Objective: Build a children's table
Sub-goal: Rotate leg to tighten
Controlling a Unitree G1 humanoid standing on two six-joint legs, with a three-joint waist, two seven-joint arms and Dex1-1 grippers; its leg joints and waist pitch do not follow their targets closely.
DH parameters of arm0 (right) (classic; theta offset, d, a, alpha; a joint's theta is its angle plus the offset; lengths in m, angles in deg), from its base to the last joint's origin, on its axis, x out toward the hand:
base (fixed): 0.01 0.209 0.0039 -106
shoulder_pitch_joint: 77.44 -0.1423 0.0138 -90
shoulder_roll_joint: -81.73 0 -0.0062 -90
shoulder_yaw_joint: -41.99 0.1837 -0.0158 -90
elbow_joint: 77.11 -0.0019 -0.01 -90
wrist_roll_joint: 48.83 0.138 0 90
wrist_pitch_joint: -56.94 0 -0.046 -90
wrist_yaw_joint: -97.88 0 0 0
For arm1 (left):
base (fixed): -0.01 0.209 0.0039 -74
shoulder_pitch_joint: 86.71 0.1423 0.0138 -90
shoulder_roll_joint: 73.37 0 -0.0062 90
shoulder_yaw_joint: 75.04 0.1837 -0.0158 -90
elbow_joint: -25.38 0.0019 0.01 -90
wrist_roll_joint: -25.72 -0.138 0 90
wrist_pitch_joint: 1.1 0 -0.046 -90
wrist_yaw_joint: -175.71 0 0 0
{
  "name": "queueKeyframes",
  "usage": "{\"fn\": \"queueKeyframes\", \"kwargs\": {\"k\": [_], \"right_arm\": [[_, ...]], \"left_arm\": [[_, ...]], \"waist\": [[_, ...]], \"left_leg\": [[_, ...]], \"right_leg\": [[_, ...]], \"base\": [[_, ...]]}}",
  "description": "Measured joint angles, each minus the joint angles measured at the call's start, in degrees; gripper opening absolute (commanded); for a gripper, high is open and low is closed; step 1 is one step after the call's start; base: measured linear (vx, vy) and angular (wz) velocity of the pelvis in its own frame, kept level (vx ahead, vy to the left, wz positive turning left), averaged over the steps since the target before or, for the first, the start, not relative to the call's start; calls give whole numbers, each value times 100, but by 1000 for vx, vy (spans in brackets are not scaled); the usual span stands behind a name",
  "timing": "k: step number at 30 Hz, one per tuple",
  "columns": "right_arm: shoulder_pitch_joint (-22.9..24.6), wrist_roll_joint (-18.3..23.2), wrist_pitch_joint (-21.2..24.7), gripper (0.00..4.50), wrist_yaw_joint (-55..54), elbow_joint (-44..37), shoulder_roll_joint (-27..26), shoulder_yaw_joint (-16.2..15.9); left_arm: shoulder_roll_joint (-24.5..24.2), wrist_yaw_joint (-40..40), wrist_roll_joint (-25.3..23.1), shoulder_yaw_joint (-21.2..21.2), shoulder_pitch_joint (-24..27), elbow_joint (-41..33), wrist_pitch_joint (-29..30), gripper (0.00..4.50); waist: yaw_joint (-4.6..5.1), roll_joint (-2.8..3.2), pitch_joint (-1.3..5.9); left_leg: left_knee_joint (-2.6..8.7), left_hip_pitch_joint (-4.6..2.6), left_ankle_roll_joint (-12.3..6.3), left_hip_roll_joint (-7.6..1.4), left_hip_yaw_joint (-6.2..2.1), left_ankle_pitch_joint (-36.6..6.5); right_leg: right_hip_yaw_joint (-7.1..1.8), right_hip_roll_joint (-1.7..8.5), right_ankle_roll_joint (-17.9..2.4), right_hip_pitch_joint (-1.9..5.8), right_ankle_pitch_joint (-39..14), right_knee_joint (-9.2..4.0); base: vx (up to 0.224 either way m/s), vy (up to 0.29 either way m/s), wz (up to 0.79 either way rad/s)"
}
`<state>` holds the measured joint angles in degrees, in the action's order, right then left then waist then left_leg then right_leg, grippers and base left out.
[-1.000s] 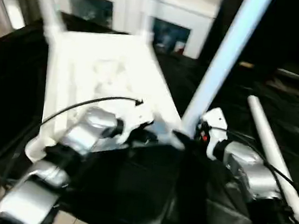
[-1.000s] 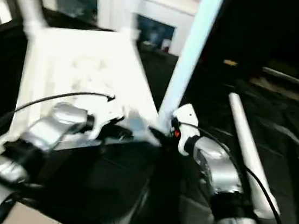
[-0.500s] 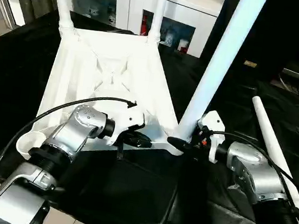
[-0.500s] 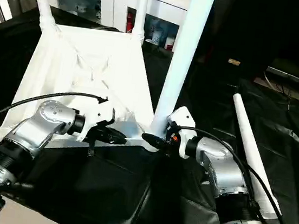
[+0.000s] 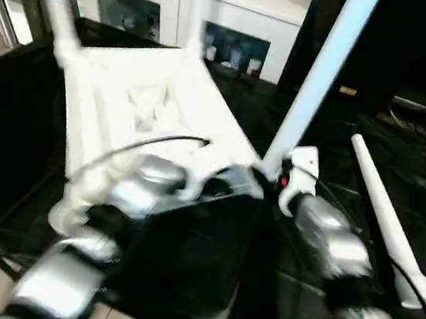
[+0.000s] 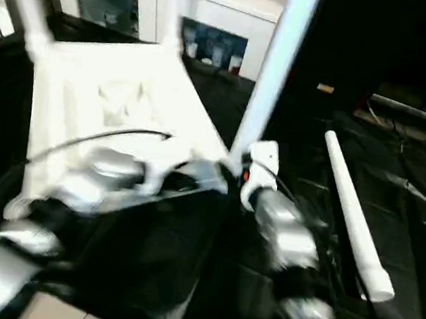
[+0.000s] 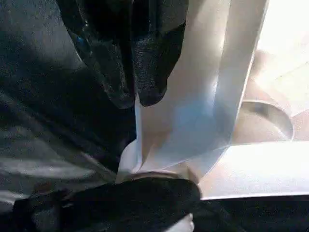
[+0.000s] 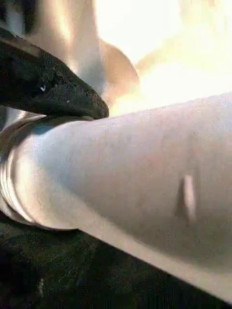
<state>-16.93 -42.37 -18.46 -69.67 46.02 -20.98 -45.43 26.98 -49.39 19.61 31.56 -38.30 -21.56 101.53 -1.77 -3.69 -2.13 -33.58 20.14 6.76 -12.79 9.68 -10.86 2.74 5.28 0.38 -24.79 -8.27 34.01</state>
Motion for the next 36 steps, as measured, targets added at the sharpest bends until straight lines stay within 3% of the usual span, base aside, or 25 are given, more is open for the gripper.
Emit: {"fn": "queueKeyframes", "kwargs": {"k": [1,2,5,8,13,26,31,36], "right_arm": [[-2,-13,-36,274,-45,28,-2,0],[0,-46,-95,330,-77,58,-15,-5],[49,-115,-181,344,-47,67,-28,-10],[72,-191,-218,387,-17,101,-31,-40],[147,-104,-245,387,728,21,236,-182],[546,288,-243,387,3599,-956,1523,-813],[576,326,-276,387,3989,-1044,1595,-893],[717,313,-285,339,4067,-1050,1624,-1018]], "left_arm": [[37,46,-19,2,0,9,5,0],[58,72,-31,1,-1,24,4,0],[92,73,-34,5,-24,74,-8,0],[95,44,-37,5,-44,109,-24,0],[-111,-236,-25,10,-21,78,-226,0],[-1174,-2177,376,103,500,-751,-689,0],[-1330,-2472,463,109,567,-870,-687,0],[-1380,-2502,484,108,604,-926,-685,0]], "waist": [[-3,1,3],[-7,1,9],[-20,6,14],[-19,6,13],[-3,7,10],[-37,20,-1],[-34,18,-2],[-27,11,-6]], "left_leg": [[0,-1,0,1,0,0],[2,-1,-1,2,1,0],[2,1,-1,2,0,-1],[2,4,-1,3,0,-1],[8,15,-1,0,-1,-1],[20,31,-7,-7,-1,-4],[18,32,-10,-7,0,-7],[20,40,-10,-8,2,-7]], "right_leg": [[-5,-1,0,2,0,0],[-9,-2,1,4,0,0],[-10,-3,2,6,0,0],[-11,-3,2,5,0,-1],[-9,-7,2,-8,1,-1],[-7,-9,-12,-19,8,0],[-6,-7,-12,-21,8,-3],[-7,-8,-11,-21,7,-1]], "base": [[0,0,0],[0,0,0],[0,0,0],[0,0,0],[0,0,0],[0,0,0],[0,0,0],[0,0,0]]}}
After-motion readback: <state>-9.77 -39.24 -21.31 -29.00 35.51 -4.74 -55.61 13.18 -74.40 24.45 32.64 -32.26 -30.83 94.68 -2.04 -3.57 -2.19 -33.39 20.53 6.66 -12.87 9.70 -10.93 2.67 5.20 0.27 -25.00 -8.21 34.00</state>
